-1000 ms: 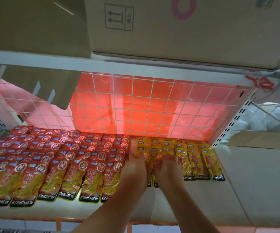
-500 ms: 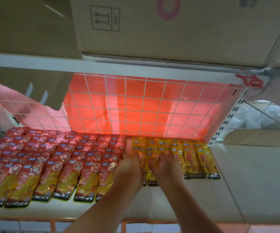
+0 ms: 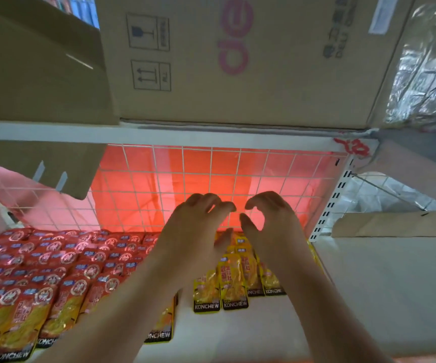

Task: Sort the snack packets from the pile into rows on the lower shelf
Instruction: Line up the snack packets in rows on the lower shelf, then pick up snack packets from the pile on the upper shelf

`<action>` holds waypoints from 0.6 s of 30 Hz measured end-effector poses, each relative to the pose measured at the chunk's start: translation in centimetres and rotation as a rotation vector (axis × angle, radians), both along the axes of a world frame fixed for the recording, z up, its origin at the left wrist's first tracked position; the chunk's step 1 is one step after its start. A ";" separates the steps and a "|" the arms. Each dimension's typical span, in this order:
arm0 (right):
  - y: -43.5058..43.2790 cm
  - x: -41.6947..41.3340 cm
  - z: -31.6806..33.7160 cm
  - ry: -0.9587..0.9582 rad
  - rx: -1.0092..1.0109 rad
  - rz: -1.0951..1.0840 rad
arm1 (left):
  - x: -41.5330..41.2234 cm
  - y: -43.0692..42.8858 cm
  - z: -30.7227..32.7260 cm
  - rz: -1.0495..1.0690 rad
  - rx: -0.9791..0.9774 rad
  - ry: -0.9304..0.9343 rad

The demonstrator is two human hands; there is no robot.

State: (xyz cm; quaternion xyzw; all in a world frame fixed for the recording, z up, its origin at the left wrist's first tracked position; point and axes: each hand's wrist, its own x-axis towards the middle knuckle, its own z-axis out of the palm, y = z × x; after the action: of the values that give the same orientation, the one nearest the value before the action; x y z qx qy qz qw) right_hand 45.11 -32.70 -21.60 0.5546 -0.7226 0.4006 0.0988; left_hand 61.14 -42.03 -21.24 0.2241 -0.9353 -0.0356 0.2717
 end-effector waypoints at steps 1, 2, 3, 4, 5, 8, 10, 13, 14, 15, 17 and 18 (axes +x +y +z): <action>0.1 0.0 1.6 0.011 -0.035 0.003 | 0.2 0.0 1.3 -0.011 -0.019 0.037; 0.4 -0.1 3.3 0.030 -0.069 0.004 | 0.3 0.2 2.8 -0.029 -0.040 0.078; 0.7 -0.1 4.7 0.043 -0.095 0.006 | 0.4 0.4 4.1 -0.047 -0.059 0.111; 1.2 -0.2 6.3 0.058 -0.124 0.002 | 0.3 0.6 5.5 -0.072 -0.084 0.142; 1.7 -0.2 7.6 0.072 -0.149 -0.003 | 0.2 0.9 6.9 -0.098 -0.105 0.167; 3.6 -0.1 11.2 0.149 -0.211 -0.067 | -0.3 2.1 10.6 -0.167 -0.116 0.236; 5.3 -0.3 13.4 0.179 -0.219 -0.115 | -1.3 2.9 12.6 -0.218 -0.088 0.301; 8.5 -0.4 15.7 0.220 -0.248 -0.177 | -2.9 4.4 14.8 -0.298 -0.037 0.379; 9.9 -0.7 16.5 0.239 -0.267 -0.215 | -3.7 5.1 15.6 -0.345 -0.032 0.405; 11.2 -0.8 17.1 0.246 -0.278 -0.245 | -4.4 5.7 16.2 -0.390 -0.022 0.422; 13.9 -1.4 18.3 0.255 -0.294 -0.312 | -5.8 7.2 17.5 -0.471 -0.003 0.452; 15.2 -1.8 18.7 0.258 -0.293 -0.338 | -6.4 8.0 17.9 -0.499 0.008 0.457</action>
State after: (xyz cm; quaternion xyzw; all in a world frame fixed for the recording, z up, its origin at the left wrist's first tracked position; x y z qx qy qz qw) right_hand 43.33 -17.54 -2.93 0.4521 -0.7208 0.4048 0.3349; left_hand 54.76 -34.05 -3.32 -0.0246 -0.8761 -0.1540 0.4562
